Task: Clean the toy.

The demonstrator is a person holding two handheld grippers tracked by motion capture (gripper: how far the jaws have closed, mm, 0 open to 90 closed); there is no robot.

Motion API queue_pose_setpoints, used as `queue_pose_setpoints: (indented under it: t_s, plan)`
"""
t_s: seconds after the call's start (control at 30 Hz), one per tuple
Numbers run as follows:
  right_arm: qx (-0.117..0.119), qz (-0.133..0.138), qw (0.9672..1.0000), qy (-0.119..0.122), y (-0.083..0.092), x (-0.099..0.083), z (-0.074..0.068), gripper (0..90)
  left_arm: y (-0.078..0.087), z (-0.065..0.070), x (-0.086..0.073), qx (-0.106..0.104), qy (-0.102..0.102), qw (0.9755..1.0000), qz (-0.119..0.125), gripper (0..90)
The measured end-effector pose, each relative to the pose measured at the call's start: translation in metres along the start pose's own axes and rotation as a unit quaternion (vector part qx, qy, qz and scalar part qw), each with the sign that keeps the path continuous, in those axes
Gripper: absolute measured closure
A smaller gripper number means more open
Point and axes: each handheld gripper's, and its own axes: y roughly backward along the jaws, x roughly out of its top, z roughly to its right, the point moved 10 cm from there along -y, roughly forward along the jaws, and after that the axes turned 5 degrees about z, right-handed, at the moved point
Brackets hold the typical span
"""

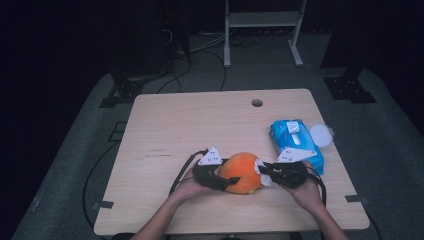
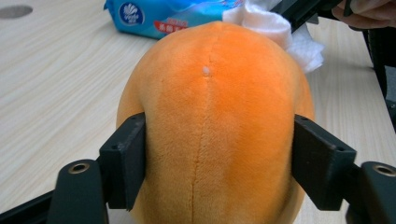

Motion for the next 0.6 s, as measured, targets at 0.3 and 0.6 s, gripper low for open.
queue_pose_setpoints:
  t_s: [0.3, 0.6]
  plan:
    - [-0.008, 0.006, 0.9997, -0.023, -0.001, 0.003, 0.004, 81.0, 0.001, 0.005, -0.004, -0.002, -0.023, 0.9997, -0.001, 20.3]
    - [-0.006, -0.018, 0.999, -0.04, -0.001, -0.011, 0.011, 81.0, 0.001, 0.008, -0.005, -0.007, -0.035, 0.9994, 0.002, 19.4]
